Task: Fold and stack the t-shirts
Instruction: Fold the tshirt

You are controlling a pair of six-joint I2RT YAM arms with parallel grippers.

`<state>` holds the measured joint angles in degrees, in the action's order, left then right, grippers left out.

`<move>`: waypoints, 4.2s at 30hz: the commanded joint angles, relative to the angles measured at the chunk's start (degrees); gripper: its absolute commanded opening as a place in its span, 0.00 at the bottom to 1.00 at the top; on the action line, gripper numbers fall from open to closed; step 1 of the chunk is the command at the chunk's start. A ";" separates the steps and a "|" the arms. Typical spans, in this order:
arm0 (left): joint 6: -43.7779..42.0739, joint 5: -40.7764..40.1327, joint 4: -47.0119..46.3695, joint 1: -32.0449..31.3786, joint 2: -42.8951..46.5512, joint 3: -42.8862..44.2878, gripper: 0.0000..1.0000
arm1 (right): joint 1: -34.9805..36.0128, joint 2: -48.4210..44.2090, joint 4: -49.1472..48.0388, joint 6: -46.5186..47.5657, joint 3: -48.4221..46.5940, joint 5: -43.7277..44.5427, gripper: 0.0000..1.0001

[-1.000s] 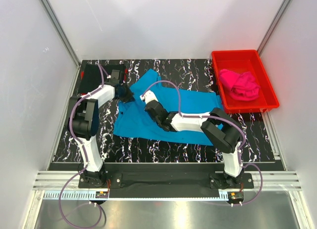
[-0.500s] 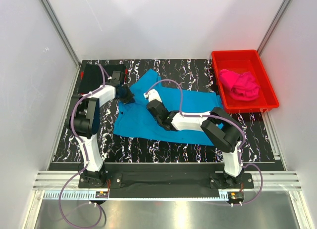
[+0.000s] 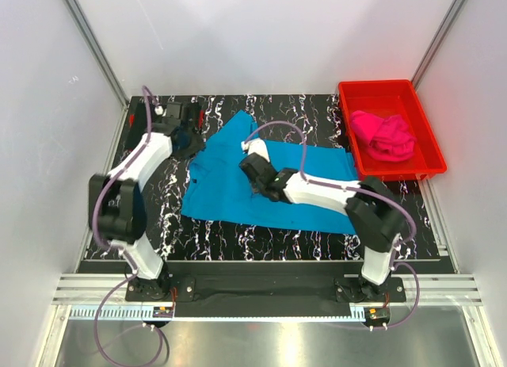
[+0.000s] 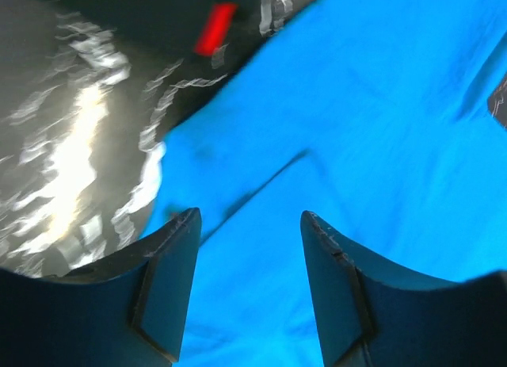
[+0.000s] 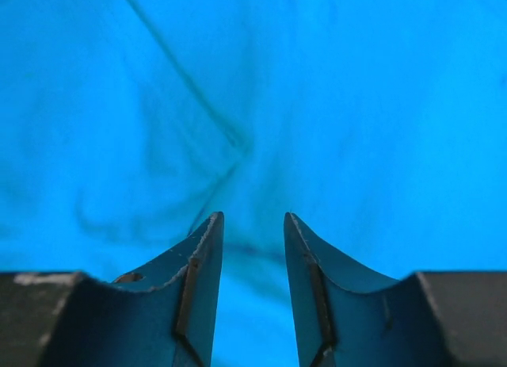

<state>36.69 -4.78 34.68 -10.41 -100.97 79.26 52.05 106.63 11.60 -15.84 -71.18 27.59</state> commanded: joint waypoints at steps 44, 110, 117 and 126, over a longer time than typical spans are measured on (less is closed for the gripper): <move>2.16 1.95 -8.83 6.28 34.35 -44.89 0.45 | -12.50 -21.29 9.50 -18.44 21.69 -23.55 0.35; 13.85 -4.54 1.35 6.72 31.09 -50.44 0.00 | -16.81 -24.27 16.35 -34.61 35.49 -22.23 0.36; 16.84 -4.46 5.92 6.64 36.97 -48.78 0.35 | -16.81 -32.43 19.60 -33.92 34.80 -23.46 0.39; 4.55 -2.70 6.64 6.72 36.30 -23.31 0.61 | -17.77 -29.05 16.45 -13.10 10.68 -27.95 0.58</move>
<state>47.55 -7.31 45.01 -3.92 -62.76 46.78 35.18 74.43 31.27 -38.52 -48.60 0.36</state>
